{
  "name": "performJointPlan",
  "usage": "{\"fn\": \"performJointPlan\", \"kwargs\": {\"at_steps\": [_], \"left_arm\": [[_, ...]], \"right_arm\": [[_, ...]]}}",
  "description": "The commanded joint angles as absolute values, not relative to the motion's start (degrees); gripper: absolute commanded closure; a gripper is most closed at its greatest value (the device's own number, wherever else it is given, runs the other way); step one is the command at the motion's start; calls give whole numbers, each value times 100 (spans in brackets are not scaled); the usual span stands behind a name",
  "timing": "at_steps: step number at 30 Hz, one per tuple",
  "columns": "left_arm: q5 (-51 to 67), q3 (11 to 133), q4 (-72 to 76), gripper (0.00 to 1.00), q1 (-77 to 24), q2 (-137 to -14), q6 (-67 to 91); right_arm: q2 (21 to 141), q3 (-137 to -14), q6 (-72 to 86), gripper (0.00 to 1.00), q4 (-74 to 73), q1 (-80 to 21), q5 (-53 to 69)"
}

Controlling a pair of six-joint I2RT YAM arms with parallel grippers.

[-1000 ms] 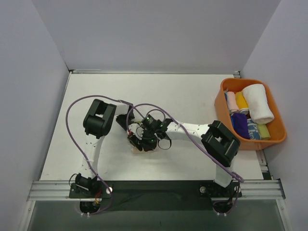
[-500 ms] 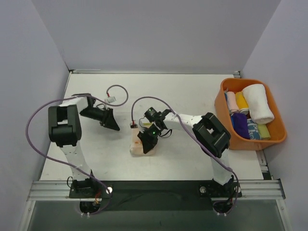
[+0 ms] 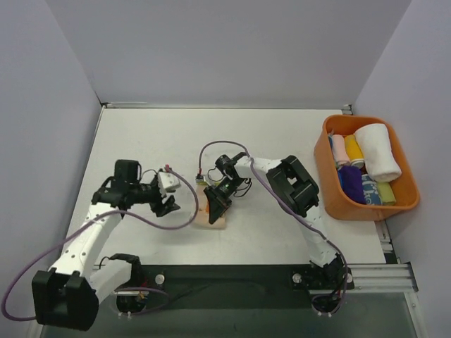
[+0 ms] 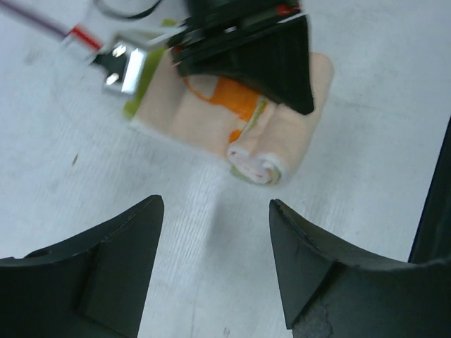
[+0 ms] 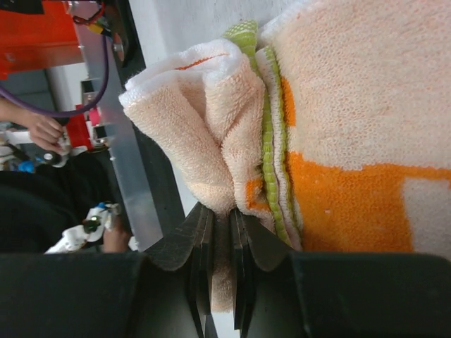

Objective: Roll the towels
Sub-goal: Roll the towel

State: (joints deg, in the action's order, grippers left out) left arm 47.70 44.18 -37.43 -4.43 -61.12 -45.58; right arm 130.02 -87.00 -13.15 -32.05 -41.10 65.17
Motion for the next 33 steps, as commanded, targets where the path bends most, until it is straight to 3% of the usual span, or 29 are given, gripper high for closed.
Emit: {"fn": "performJointPlan", "kwargs": {"at_steps": [1,3,10,18,22,23,26,30,33], "left_arm": [[3456,3859,-2479,27,-1842,-5485,-4710],[2834,3753,-2417,27,-2762,-5502,-4877],[1946,3648,-2084,27,-4277,-6231,-5123],[1362,3718,-1443,29,-4728,-7294,-5388],[1380,3884,-1468,42,-4807,-7813,-5274],[1467,3911,-1529,55,-4816,-7935,-5221],[1669,3972,-2020,74,-4816,-8120,-5290],[2222,4165,-3039,90,-4764,-8411,-5300],[2486,4271,-3365,94,-4737,-8639,-5151]], "right_arm": [[13517,-8823,-1389,100,-3796,-4114,6073],[13614,-8929,-1354,100,-3937,-4044,6161],[13878,-9158,-1301,100,-4148,-3841,6319],[13975,-9316,-1283,100,-4263,-3771,6398],[13949,-9316,-1283,100,-4298,-3753,6372],[13931,-9316,-1275,98,-4289,-3736,6311],[13834,-9299,-1222,96,-4272,-3648,5970],[13536,-9369,-1099,92,-4228,-3525,5381],[13255,-9562,-897,85,-4210,-3349,4977]]}}
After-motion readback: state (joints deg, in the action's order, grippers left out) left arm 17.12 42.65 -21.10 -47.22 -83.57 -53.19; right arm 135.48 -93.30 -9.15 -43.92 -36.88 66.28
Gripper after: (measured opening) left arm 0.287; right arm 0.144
